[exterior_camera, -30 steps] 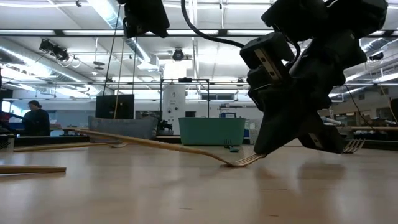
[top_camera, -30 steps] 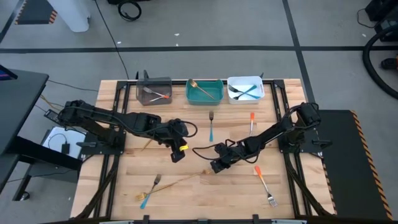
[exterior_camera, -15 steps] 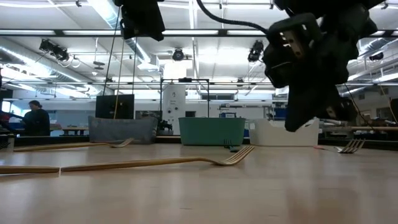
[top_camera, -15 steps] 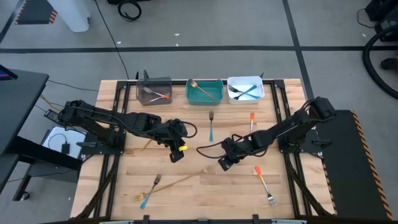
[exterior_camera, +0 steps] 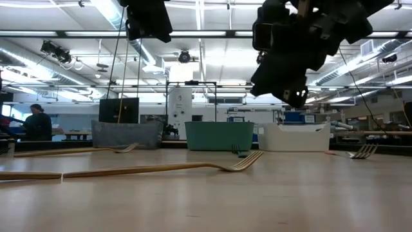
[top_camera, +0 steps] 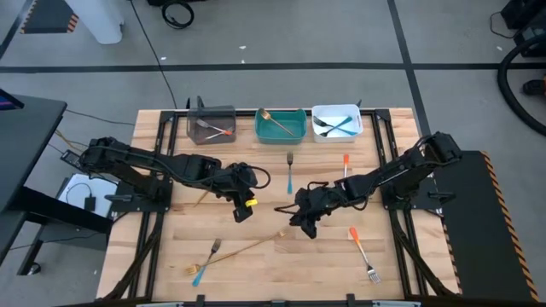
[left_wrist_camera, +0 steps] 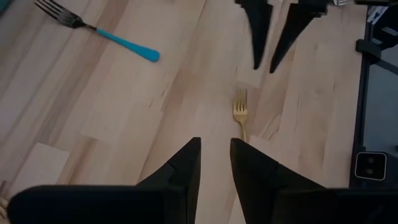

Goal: Sort silverware by color (type)
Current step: Put the gold fork into the green bin

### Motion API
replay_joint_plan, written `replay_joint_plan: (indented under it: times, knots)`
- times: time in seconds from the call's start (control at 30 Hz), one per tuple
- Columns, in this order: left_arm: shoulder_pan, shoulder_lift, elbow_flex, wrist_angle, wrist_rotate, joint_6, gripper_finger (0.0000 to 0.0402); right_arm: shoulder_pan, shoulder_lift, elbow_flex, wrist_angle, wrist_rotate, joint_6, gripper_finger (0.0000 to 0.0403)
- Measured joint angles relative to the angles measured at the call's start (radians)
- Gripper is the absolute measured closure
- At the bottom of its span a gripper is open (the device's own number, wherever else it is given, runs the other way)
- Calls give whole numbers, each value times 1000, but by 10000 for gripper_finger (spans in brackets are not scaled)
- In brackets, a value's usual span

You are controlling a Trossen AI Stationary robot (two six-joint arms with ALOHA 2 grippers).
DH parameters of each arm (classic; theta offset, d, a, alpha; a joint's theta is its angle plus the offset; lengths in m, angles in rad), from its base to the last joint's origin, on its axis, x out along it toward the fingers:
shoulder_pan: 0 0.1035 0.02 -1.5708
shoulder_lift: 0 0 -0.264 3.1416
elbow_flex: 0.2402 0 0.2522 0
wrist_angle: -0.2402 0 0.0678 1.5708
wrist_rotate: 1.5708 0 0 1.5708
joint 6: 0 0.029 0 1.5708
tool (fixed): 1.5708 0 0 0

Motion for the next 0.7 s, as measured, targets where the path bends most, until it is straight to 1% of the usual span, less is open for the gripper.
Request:
replay_joint_plan:
  times: [0.1,0.17,0.27,0.37,0.5,0.7]
  knots:
    - [3,0,0,13,0,-3,306,-35,0,3,13,6,-8,304]
    - [9,0,0,32,0,-4,306,-64,0,36,-8,1,-24,298]
    - [20,0,0,65,0,-3,306,-97,3,124,-58,-2,-118,295]
    - [34,0,0,80,0,-3,306,-116,50,239,-155,-10,-213,295]
    - [50,0,0,68,0,-2,306,-120,135,350,-297,-40,-298,295]
    - [60,0,0,-40,1,63,306,-70,218,363,-365,-116,-393,295]
